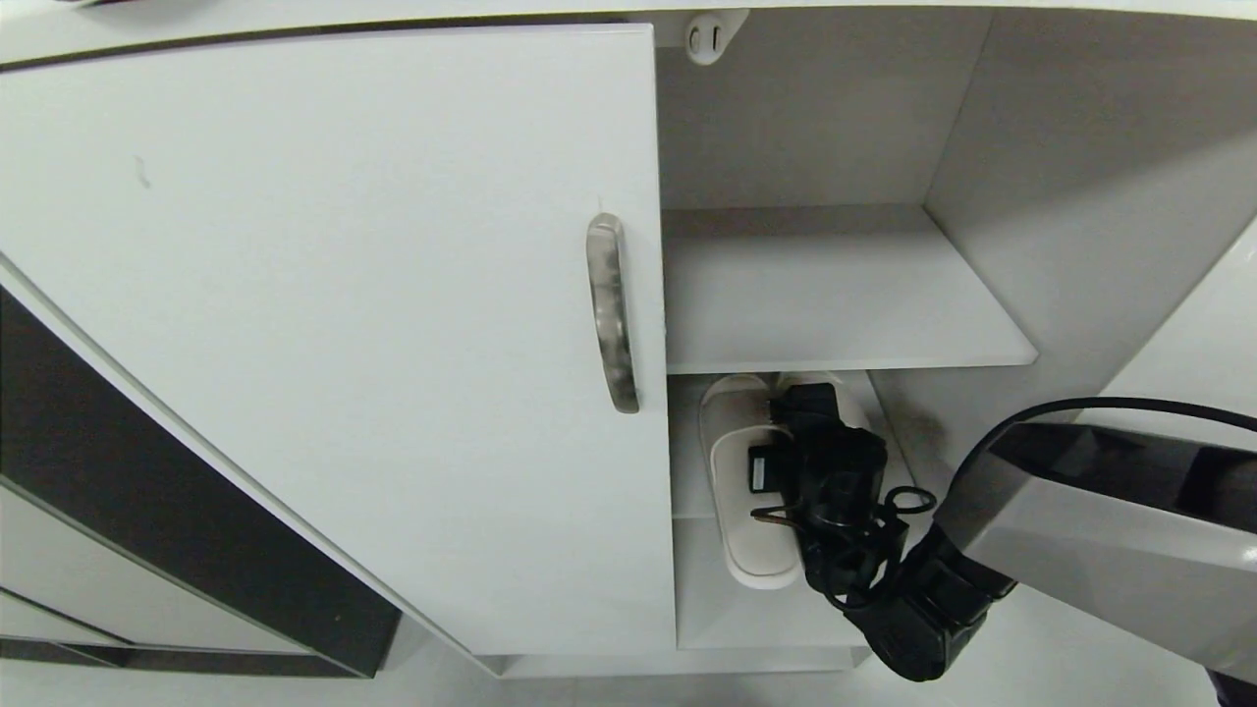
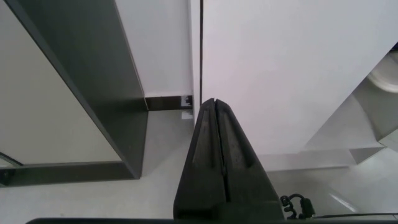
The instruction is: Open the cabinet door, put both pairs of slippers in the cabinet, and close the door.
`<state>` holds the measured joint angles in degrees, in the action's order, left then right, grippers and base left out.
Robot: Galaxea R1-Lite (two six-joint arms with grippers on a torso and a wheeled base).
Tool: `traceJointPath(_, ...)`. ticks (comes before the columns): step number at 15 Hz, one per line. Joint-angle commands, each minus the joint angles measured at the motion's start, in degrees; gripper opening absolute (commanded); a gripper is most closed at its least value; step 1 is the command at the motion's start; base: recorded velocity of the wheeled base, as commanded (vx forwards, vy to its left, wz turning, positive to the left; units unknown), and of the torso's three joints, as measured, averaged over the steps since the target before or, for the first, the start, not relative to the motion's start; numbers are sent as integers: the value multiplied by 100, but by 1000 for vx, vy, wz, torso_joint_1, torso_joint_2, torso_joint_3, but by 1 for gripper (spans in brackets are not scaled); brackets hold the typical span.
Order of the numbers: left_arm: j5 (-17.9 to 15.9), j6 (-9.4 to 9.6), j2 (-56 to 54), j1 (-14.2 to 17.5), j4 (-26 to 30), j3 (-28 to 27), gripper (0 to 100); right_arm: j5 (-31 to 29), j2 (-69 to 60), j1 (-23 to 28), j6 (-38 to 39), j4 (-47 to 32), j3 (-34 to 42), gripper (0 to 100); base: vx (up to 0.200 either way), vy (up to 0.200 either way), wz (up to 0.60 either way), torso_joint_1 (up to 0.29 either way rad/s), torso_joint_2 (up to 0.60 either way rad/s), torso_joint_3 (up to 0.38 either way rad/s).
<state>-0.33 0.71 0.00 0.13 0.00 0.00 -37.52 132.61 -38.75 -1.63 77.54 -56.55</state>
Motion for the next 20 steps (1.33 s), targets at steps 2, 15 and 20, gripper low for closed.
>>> traceJointPath(2, -2, -18, 9, 4, 0, 0, 0, -1, 107, 131, -4, -257, -523, 0, 0, 0, 0, 0, 0, 0)
traceJointPath(15, -2, -18, 9, 4, 0, 0, 0, 105, 520, 465, -4, -512, -1148, 0, 0, 0, 0, 0, 0, 0)
traceJointPath(20, -2, -18, 9, 4, 0, 0, 0, 96, 573, 465, -4, -574, -1253, 100, 0, 0, 0, 0, 0, 0)
